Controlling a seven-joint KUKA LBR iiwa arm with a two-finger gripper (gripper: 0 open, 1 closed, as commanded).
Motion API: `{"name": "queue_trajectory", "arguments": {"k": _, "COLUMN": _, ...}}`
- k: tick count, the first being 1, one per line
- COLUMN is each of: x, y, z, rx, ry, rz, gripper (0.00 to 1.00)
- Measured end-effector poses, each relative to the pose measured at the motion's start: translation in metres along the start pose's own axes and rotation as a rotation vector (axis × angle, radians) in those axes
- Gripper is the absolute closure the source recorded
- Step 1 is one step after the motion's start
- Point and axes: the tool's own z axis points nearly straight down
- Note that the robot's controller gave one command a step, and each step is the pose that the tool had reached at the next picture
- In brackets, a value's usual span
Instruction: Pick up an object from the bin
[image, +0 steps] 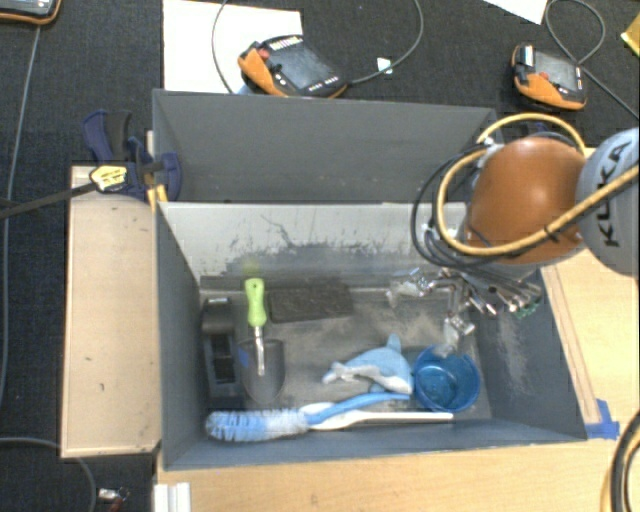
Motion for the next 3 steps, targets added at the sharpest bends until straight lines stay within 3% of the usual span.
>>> {"name": "queue_trajectory", "arguments": {"k": 1, "x": 0.013, "y": 0.005, "z": 0.044, "rx": -0.007, "ry": 0.007, "rz": 0.168, "gripper": 0.0}}
{"name": "queue_trajectory", "arguments": {"k": 2, "x": 0.015, "y": 0.007, "z": 0.049, "rx": -0.007, "ry": 0.008, "rz": 0.29, "gripper": 0.0}}
{"name": "queue_trajectory", "arguments": {"k": 3, "x": 0.056, "y": 0.049, "z": 0.059, "rx": -0.004, "ry": 0.001, "rz": 0.188, "gripper": 1.0}}
